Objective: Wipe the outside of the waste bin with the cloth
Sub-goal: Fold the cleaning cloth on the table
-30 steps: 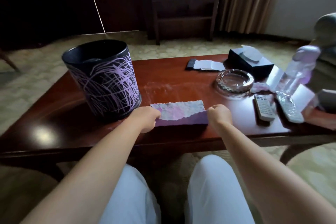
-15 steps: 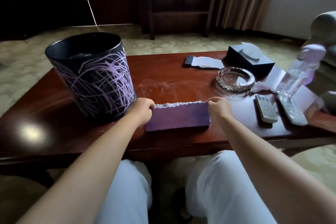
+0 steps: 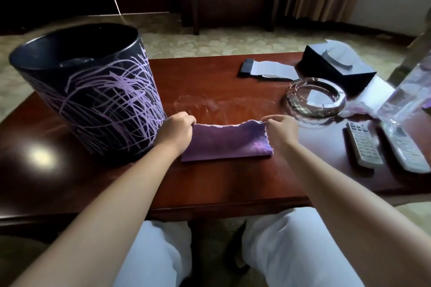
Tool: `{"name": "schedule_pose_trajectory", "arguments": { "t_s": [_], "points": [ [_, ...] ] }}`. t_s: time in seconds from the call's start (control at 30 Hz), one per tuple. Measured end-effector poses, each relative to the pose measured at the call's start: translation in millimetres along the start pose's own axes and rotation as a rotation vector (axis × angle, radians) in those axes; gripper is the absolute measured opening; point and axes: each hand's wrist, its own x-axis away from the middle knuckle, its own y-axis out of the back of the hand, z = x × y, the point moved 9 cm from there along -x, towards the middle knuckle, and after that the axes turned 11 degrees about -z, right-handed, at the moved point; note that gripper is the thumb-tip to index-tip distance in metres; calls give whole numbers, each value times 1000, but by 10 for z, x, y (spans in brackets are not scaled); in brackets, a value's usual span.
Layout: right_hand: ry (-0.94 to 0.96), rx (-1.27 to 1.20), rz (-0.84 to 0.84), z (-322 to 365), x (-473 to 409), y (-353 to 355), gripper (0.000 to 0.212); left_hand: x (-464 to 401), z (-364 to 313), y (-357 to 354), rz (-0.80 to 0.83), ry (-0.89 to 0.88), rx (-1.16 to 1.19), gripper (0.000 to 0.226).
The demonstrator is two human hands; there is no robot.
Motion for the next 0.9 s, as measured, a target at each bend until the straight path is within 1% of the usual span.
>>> {"name": "schedule_pose_trajectory", "arguments": {
  "t_s": [0.1,0.23,0.3,0.37,0.43,0.53,0.63,0.7,0.8,0.83,0.9],
  "points": [
    [-15,-9,6,-99,10,-49,17,150,-41,-117,37,-56,-4,21],
    [2,22,-4,-209,22,-56,17,322,-20,-178,52,-81,-24,20],
    [20,22,-47,-177,20,12,22,313,8,-130,8,-42,23,20],
    [-2,-19,-108,-150,29,111,31,295,66,-73,-34,31,53,20],
    [-8,-28,-144,-143,54,182,30,328,116,-71,-37,80,58,20],
    [13,77,-138,-205,134,203,31,467,88,-183,59,27,40,21],
    [38,211,-90,-294,217,165,31,576,102,-244,127,47,14,18],
    [73,287,-74,-292,241,139,29,574,79,-207,101,60,7,17],
    [96,342,-79,-250,230,106,26,511,-12,-141,11,8,-14,24],
    [101,367,-75,-244,226,88,26,481,-37,-144,1,-15,-20,22],
    [120,449,-65,-244,215,54,31,426,-58,-206,32,-35,-25,18]
  ]
}}
